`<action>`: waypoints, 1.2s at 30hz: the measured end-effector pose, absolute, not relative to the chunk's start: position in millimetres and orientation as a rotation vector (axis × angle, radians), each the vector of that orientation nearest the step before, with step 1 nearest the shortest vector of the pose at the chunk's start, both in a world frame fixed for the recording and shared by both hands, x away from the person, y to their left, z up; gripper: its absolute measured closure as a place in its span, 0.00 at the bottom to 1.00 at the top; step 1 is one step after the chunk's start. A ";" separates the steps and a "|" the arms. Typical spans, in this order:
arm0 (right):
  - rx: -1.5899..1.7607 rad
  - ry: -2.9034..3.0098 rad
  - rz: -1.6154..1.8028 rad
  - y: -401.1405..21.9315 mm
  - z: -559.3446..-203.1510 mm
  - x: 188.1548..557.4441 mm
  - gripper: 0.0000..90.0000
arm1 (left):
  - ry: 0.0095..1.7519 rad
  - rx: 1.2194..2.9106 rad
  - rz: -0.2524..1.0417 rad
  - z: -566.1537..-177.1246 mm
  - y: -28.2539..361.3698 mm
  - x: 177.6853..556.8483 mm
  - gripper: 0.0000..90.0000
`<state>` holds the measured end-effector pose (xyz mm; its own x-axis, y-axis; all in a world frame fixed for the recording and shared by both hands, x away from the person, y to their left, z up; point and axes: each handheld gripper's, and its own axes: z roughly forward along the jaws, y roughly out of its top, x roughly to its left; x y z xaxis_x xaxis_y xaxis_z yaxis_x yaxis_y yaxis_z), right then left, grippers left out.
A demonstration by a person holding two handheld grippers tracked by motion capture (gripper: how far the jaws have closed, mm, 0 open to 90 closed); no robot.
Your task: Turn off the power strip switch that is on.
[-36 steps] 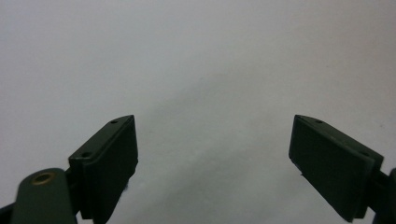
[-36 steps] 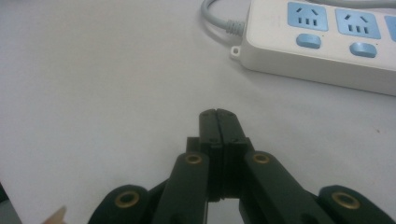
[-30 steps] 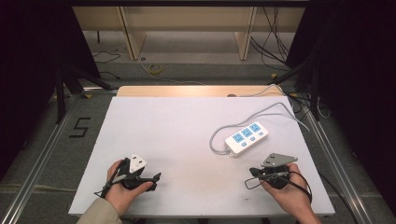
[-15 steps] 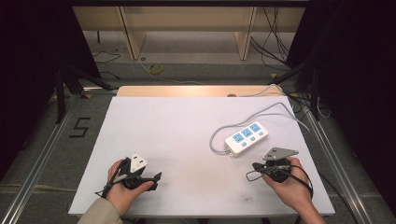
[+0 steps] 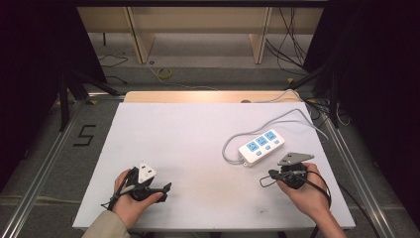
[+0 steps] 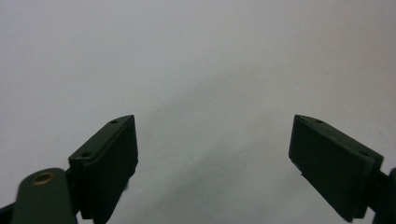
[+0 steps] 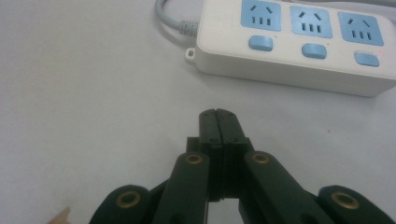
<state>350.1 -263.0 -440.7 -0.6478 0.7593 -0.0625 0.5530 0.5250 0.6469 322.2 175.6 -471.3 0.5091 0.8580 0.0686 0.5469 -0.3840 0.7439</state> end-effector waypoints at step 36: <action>1.164 2.408 0.796 -264.7 -432.2 367.7 1.00 | 1.144 2.083 0.597 -472.0 175.2 322.7 0.17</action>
<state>367.7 -264.7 -432.2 -0.6018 0.7960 -0.0656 0.5999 0.5047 0.6207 322.7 175.2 -472.0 0.5088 0.8581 0.0688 0.5476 -0.3843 0.7432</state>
